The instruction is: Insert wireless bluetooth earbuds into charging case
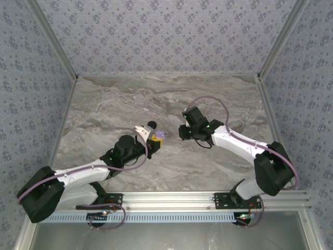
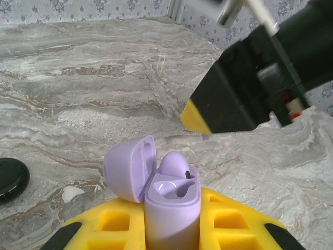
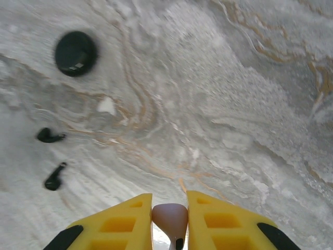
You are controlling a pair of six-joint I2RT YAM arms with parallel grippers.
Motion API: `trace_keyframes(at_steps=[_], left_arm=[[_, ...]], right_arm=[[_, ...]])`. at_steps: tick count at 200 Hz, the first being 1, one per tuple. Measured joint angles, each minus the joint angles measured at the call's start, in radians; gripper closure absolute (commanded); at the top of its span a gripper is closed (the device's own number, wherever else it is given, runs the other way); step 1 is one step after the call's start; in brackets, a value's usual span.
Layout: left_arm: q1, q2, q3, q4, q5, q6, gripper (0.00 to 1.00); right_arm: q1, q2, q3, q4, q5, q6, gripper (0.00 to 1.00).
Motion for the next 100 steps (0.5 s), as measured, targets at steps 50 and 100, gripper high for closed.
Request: trace_keyframes(at_steps=[50, 100], left_arm=[[0.000, 0.072, -0.043, 0.175, 0.003, 0.026, 0.84], [0.000, 0.145, -0.054, 0.318, -0.001, 0.040, 0.85]], right_arm=[[0.000, -0.095, -0.002, 0.044, -0.067, -0.037, 0.79], [0.018, -0.134, -0.002, 0.099, -0.118, -0.061, 0.79]])
